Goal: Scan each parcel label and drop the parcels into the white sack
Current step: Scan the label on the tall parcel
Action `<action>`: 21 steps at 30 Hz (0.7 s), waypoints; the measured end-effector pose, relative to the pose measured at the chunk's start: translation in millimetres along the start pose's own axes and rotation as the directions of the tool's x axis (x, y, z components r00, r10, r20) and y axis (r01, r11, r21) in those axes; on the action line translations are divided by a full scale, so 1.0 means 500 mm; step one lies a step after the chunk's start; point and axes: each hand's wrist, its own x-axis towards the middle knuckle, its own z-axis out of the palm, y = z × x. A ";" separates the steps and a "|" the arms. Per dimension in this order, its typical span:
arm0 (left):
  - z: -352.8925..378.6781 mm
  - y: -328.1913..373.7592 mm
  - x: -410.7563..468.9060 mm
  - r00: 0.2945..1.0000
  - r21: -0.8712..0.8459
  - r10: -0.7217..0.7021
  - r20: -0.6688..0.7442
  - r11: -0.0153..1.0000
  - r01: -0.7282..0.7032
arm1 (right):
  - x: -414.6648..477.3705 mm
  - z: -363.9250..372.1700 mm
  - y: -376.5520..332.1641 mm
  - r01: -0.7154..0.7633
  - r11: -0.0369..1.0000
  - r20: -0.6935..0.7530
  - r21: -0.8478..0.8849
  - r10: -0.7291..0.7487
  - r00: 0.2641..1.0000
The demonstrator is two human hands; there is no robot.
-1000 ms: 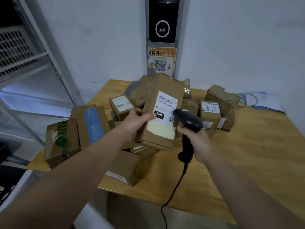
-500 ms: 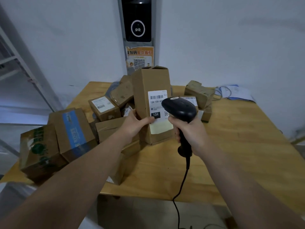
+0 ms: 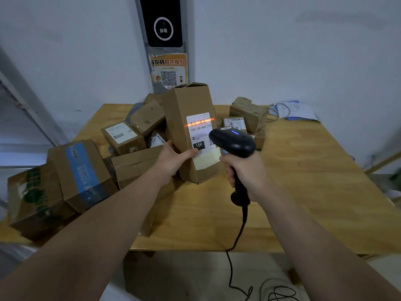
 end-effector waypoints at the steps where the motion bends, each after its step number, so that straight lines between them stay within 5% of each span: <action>1: 0.001 -0.001 0.000 1.000 0.006 0.001 -0.001 1.000 -0.001 | -0.001 -0.002 -0.001 -0.006 1.000 0.004 -0.007 0.006 1.000; 13: 0.004 -0.012 -0.009 1.000 -0.007 0.012 0.018 1.000 -0.012 | 0.000 -0.016 0.006 0.022 0.999 0.010 0.046 -0.023 1.000; 21: -0.027 -0.026 -0.079 0.982 -0.099 0.057 -0.179 0.992 -0.076 | 0.024 0.047 0.021 0.128 0.989 0.257 0.073 -0.143 0.956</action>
